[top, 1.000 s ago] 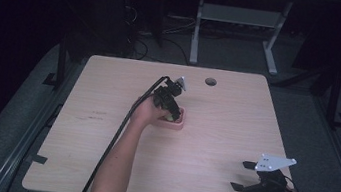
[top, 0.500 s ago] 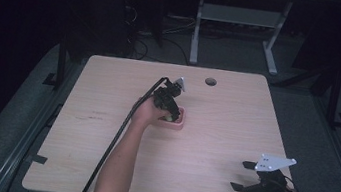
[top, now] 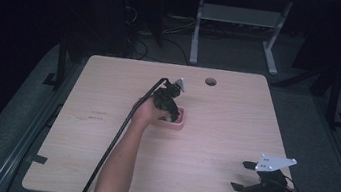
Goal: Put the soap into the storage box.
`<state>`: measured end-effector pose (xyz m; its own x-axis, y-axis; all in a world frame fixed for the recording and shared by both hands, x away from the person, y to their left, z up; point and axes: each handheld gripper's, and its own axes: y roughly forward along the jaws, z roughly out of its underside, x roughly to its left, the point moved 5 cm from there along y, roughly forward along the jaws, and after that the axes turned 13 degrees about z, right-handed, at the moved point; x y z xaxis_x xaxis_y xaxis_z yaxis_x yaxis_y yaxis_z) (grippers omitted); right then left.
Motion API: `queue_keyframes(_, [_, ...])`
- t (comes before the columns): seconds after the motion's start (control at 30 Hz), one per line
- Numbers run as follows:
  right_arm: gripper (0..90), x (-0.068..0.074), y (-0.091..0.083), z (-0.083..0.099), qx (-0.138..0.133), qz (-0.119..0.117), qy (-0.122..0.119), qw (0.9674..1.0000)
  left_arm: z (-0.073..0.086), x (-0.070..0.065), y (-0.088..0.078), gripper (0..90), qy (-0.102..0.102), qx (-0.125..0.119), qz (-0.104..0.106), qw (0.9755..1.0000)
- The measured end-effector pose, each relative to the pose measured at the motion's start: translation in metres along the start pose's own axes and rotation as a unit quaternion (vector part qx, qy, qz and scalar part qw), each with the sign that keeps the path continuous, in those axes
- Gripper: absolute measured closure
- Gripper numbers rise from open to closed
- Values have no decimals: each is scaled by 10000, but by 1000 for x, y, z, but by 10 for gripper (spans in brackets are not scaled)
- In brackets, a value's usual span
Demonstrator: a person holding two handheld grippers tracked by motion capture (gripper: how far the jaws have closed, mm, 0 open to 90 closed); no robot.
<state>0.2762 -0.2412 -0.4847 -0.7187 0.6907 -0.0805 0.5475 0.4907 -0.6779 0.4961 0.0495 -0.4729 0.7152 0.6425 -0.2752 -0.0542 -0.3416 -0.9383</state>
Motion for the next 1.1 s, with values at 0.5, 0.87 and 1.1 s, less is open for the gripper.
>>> queue_keyframes(0.5, [138,0,0,-1,-22,-35,-53,10000,0,0,0,259,36,-4,-12,10000])
queue_keyframes(0.87, [138,1,2,-1,-8,-61,-69,10000,0,1,-2,256,51,-84,11,10000])
queue_keyframes(1.1, [138,2,2,-1,-1,-72,-25,10000,0,0,-3,256,59,-84,15,9999])
